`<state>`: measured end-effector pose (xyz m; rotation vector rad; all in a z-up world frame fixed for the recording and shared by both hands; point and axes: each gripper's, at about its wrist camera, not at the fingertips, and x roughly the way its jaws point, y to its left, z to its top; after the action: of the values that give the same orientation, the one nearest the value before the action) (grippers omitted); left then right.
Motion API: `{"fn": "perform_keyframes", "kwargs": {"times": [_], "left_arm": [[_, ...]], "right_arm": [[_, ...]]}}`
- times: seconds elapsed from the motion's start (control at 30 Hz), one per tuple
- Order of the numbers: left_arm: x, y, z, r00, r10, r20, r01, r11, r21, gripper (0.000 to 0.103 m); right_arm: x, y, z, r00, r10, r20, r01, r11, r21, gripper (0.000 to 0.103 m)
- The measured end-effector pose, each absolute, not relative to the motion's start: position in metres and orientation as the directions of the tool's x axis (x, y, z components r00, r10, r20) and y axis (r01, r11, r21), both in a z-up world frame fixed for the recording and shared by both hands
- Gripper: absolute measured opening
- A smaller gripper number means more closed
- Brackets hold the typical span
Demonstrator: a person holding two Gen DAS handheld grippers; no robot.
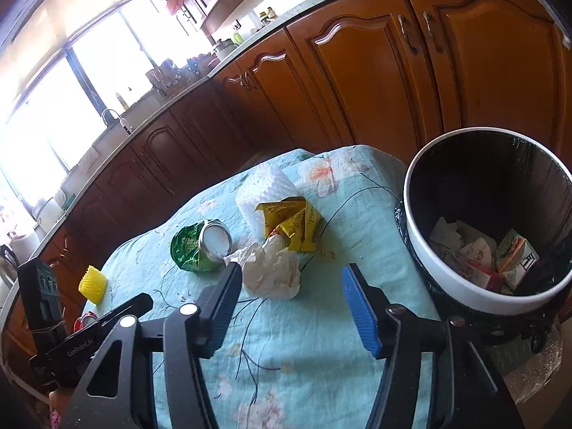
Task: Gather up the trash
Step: 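Grasp the green chip bag with the left tool while the right grasps the yellow wrapper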
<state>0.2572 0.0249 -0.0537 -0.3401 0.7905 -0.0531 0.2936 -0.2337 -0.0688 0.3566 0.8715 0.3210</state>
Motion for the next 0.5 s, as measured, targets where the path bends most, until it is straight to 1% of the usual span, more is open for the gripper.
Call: {"fn": "perform_keyframes", "kwargs": {"times": [0.07,0.2,0.23,0.3,0.37,0.43,0.47,0.5], "left_arm": [[0.271,0.032,-0.055,0.706,-0.170,-0.688,-0.095,0.939,-0.329,0.057],[0.297,0.041,-0.056,0.710,-0.159,-0.686,-0.109,0.937,-0.331,0.050],[0.305,0.041,-0.057,0.710,-0.158,-0.687,-0.109,0.938,-0.328,0.047],[0.319,0.039,-0.059,0.704,-0.147,-0.695,-0.104,0.947,-0.305,0.046],[0.332,0.036,-0.066,0.690,-0.143,-0.710,-0.099,0.952,-0.288,0.037],[0.343,0.033,-0.073,0.672,-0.146,-0.726,-0.090,0.957,-0.276,0.033],[0.348,0.031,-0.077,0.666,-0.142,-0.732,-0.085,0.961,-0.264,0.027],[0.351,0.029,-0.080,0.661,-0.142,-0.737,-0.076,0.964,-0.254,0.021]], "right_arm": [[0.304,-0.234,-0.074,0.598,0.418,-0.684,-0.118,0.890,0.440,0.049],[0.325,-0.234,-0.083,0.583,0.436,-0.686,-0.105,0.877,0.469,0.048],[0.331,-0.233,-0.084,0.579,0.438,-0.687,-0.105,0.877,0.470,0.048],[0.342,-0.230,-0.088,0.570,0.447,-0.689,-0.106,0.872,0.478,0.048],[0.352,-0.227,-0.093,0.553,0.454,-0.699,-0.107,0.871,0.480,0.048],[0.359,-0.224,-0.100,0.528,0.468,-0.709,-0.106,0.864,0.492,0.048],[0.361,-0.222,-0.103,0.515,0.475,-0.713,-0.107,0.861,0.497,0.048],[0.362,-0.220,-0.106,0.504,0.482,-0.717,-0.113,0.860,0.498,0.045]]}}
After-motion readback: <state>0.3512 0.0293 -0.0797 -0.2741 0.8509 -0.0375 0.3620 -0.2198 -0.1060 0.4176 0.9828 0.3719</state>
